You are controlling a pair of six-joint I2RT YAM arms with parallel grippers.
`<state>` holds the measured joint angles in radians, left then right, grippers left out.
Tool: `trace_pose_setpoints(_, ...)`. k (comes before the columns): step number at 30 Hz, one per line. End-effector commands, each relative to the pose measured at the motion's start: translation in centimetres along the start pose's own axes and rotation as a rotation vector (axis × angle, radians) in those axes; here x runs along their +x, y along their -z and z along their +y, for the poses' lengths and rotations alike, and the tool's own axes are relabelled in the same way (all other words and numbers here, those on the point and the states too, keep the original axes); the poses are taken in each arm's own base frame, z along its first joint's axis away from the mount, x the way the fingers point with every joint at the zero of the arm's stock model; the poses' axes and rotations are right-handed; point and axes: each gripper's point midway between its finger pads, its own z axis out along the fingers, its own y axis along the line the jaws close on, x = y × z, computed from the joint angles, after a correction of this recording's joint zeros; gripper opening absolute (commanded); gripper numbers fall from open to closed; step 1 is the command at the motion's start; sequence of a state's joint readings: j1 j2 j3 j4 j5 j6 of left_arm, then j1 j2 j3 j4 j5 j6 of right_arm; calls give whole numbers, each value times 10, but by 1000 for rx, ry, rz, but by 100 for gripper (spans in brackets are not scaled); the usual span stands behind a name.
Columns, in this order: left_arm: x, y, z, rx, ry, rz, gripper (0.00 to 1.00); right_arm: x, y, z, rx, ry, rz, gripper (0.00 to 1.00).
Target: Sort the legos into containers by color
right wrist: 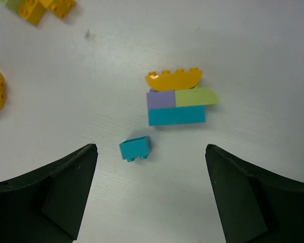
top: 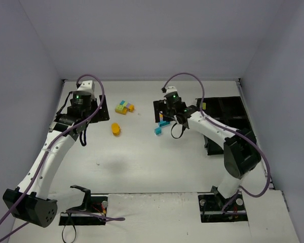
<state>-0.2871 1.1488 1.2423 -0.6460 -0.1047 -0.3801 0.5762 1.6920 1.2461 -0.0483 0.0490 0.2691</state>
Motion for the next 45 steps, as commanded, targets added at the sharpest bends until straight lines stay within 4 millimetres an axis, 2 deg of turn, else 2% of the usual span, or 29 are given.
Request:
trace_pose_setpoints(1, -31, 11, -12, 39, 32, -93, 80, 16, -8, 31, -25, -4, 8, 84)
trace_pose_setpoints(3, -29, 10, -12, 39, 36, -88, 80, 32, -15, 38, -29, 6, 45, 84)
trace_pose_setpoints(4, -28, 9, -12, 40, 37, -85, 80, 32, -19, 43, -40, 7, 34, 84)
trace_pose_setpoints(6, -26, 10, -12, 42, 37, -79, 80, 46, -26, 47, -45, 20, 64, 84)
trace_pose_setpoints(14, -21, 14, -8, 30, 30, -71, 80, 69, -53, 33, 28, 73, 102, 82)
trace_pose_setpoints(18, -17, 15, -6, 27, 29, -65, 80, 80, -64, 34, 19, 95, 129, 75)
trace_pose_setpoints(21, -17, 16, -4, 22, 29, -64, 80, 82, -67, 33, 18, 101, 131, 60)
trace_pose_setpoints(22, -16, 17, -5, 22, 28, -62, 80, 81, -67, 33, 18, 110, 127, 48)
trace_pose_setpoints(24, -16, 17, -4, 20, 26, -63, 79, 76, -65, 31, 28, 116, 111, 33)
trace_pose_setpoints(25, -16, 18, -4, 20, 26, -64, 80, 71, -63, 29, 37, 121, 97, 18)
trace_pose_setpoints(28, -17, 18, -3, 18, 23, -68, 80, 43, -50, 17, 78, 113, 27, 3)
trace_pose_setpoints(30, -18, 18, -4, 20, 22, -69, 80, 18, -36, 3, 106, 91, -32, 1)
trace_pose_setpoints(31, -17, 18, -4, 19, 21, -68, 80, 7, -31, -7, 125, 72, -54, 0)
trace_pose_setpoints(32, -18, 18, -4, 21, 20, -69, 80, -14, -20, -33, 166, 23, -99, 0)
trace_pose_setpoints(34, -17, 18, -4, 22, 19, -67, 80, -33, -8, -70, 239, -43, -138, 0)
trace_pose_setpoints(35, -17, 18, -4, 23, 18, -67, 80, -51, 5, -106, 302, -105, -180, 1)
trace_pose_setpoints(37, -17, 17, -5, 26, 16, -66, 80, -59, 18, -147, 394, -161, -197, 2)
trace_pose_setpoints(38, -17, 17, -5, 28, 17, -67, 80, -66, 28, -184, 468, -216, -215, 2)
trace_pose_setpoints(40, -16, 16, -7, 35, 16, -63, 80, -67, 39, -221, 549, -284, -226, 3)
trace_pose_setpoints(41, -16, 15, -7, 36, 16, -61, 80, -64, 48, -252, 607, -326, -223, 3)
trace_pose_setpoints(44, -15, 15, -8, 39, 15, -60, 80, -53, 57, -292, 691, -389, -207, 3)
trace_pose_setpoints(45, -15, 15, -7, 39, 12, -60, 80, -50, 64, -316, 724, -426, -209, 4)
